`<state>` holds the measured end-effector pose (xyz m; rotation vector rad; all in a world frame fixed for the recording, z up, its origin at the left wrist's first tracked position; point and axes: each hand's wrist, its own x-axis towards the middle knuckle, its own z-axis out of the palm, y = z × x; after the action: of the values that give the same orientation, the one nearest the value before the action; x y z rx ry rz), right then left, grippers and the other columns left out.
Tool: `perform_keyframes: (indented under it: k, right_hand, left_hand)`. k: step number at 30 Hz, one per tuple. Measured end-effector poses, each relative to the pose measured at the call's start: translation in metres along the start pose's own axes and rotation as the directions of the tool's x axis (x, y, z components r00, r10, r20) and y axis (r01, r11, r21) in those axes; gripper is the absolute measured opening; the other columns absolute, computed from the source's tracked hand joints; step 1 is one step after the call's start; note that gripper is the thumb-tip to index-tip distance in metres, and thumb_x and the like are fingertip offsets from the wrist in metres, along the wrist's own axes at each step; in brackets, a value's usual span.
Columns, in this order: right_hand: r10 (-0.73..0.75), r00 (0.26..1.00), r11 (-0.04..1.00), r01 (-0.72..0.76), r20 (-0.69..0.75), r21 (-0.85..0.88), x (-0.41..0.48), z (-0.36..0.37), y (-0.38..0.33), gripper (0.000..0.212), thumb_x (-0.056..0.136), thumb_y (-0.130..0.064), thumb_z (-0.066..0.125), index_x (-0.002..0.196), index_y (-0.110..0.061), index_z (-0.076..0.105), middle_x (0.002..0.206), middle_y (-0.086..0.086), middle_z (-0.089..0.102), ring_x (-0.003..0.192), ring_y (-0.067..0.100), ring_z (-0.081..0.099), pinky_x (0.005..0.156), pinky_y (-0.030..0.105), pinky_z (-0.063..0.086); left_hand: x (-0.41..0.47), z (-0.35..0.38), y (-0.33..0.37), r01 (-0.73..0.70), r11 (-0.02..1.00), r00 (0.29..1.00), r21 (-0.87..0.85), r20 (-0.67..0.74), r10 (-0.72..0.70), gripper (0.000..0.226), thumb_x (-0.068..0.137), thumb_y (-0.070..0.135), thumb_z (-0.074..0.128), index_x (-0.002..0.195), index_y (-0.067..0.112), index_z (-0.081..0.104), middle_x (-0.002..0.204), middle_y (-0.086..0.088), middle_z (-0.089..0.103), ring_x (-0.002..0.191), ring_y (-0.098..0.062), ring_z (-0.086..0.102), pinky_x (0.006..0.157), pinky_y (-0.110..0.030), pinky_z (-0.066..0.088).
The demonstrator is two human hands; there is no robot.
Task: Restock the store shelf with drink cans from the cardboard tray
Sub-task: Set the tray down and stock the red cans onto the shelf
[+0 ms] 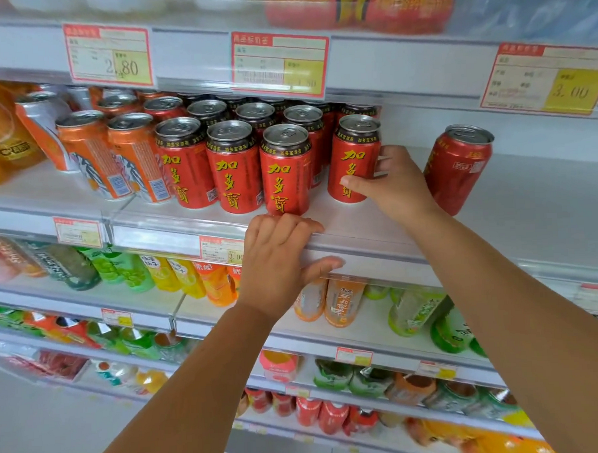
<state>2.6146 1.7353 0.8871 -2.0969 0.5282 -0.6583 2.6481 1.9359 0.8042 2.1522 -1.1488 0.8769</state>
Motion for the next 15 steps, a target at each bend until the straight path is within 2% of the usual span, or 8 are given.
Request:
perform_keyframes:
  k: [3, 8, 15]
  right_hand:
    - [-0.019, 0.999, 1.000, 0.019, -0.043, 0.003, 0.007, 0.008, 0.006, 0.058, 0.072, -0.031, 0.083, 0.116, -0.015, 0.049, 0.103, -0.006, 0.060, 0.098, 0.015, 0.063, 0.086, 0.027, 0.048]
    - [-0.021, 0.998, 1.000, 0.020, -0.063, -0.011, 0.013, 0.014, 0.011, 0.062, 0.073, -0.038, 0.081, 0.122, -0.015, 0.050, 0.110, -0.003, 0.060, 0.100, 0.019, 0.062, 0.092, 0.037, 0.049]
    - [-0.002, 1.000, 0.990, 0.000, -0.011, -0.138, -0.005, 0.005, -0.006, 0.066, 0.080, -0.041, 0.074, 0.131, -0.012, 0.043, 0.123, 0.005, 0.057, 0.110, 0.021, 0.058, 0.092, 0.032, 0.045]
  left_hand:
    - [0.000, 0.001, 0.000, -0.012, 1.000, 1.000, 0.001, -0.012, 0.012, 0.055, 0.085, 0.068, 0.054, 0.106, 0.019, 0.068, 0.099, 0.002, 0.062, 0.092, -0.024, 0.054, 0.092, -0.034, 0.034]
    - [-0.001, 0.002, -0.001, -0.019, 1.000, 1.000, 0.009, -0.014, 0.019, 0.054, 0.086, 0.068, 0.053, 0.106, 0.020, 0.068, 0.100, 0.002, 0.061, 0.094, -0.023, 0.053, 0.093, -0.035, 0.034]
    - [0.000, 0.000, 0.000, -0.019, 1.000, 1.000, 0.013, -0.010, 0.020, 0.054, 0.086, 0.067, 0.053, 0.106, 0.019, 0.067, 0.099, 0.001, 0.061, 0.092, -0.024, 0.052, 0.091, -0.034, 0.034]
